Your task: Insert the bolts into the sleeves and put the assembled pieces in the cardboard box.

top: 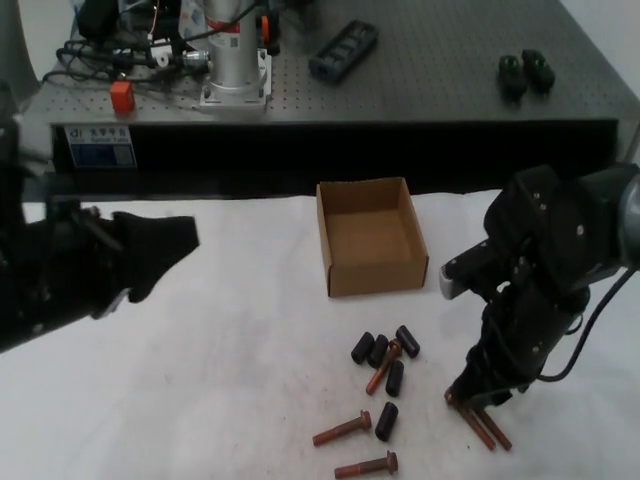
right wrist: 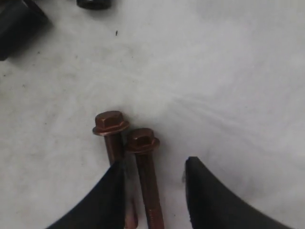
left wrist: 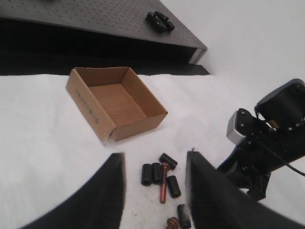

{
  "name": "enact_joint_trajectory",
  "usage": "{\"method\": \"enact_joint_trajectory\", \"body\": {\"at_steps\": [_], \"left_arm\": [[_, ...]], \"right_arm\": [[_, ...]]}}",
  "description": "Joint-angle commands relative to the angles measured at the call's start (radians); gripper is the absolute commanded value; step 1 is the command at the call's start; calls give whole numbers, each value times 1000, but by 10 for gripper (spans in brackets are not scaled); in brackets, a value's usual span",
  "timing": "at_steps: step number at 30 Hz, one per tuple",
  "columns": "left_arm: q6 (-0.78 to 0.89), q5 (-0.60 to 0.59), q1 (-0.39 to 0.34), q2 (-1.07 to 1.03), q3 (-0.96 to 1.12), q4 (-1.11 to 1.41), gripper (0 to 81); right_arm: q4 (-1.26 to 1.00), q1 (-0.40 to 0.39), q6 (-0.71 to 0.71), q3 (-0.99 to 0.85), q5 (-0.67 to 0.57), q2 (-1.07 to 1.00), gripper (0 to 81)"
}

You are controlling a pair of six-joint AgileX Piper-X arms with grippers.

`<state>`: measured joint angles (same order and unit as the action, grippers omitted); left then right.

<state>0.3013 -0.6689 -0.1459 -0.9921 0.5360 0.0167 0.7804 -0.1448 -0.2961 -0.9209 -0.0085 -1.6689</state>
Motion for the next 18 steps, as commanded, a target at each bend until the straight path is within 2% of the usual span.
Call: {"method": "enact_joint_trajectory", "body": {"at_steps": [1,5,12,18], "left_arm": [[-44,37,-36,-26,20,7,303],[-55,37,-65,-52,20,7,303],[-64,37,-78,-95,20,5,303],[-67,37,-78,-108,20,5,303]], "right_arm": [[2,-5,-12,-12,-3,-5,289],[3,-9,-12,-12,-2,-23,274],[5,-9,-12,-12,-2,-48,142],[9,-7,-12,-3,-2,-61,137]]}}
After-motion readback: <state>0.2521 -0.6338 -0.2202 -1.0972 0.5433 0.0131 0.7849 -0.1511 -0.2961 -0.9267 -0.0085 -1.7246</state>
